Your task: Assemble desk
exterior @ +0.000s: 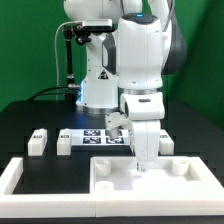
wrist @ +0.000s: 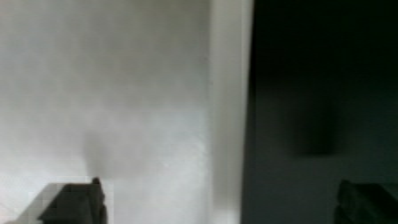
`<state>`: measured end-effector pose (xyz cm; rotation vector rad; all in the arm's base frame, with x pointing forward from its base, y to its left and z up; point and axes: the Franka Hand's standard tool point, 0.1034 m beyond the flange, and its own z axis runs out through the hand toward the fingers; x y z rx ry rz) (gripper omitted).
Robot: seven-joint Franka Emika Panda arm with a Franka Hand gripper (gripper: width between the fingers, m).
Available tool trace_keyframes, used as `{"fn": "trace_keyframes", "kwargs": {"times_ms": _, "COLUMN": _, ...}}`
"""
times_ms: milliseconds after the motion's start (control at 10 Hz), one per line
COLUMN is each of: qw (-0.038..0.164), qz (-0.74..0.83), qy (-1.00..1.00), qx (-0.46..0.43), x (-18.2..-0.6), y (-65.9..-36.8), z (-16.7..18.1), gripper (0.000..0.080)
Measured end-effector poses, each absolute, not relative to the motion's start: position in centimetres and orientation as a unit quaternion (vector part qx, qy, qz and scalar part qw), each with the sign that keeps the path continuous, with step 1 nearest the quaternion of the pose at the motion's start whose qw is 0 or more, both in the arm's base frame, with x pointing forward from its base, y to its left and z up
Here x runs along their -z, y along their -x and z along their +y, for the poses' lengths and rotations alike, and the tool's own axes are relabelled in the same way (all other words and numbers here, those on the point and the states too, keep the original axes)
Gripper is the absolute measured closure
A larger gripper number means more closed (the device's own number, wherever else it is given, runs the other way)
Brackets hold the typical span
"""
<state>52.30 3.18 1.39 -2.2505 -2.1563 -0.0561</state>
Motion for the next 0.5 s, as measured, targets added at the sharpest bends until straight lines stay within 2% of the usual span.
{"fn": "trace_keyframes", "kwargs": {"times_ms": 100, "qw": 0.011, "qz": -0.685, "qy": 0.728, "qx": 0.019, "x": -1.6, "y": -52.4, "z": 3.3, "gripper": 0.0150}}
{"fn": "trace_keyframes", "kwargs": {"times_ms": 500, "qw": -0.002, "qz": -0.594, "qy": 0.804, "qx": 0.027, "x": -5.2, "y": -52.5, "z": 5.2, "gripper": 0.0150}}
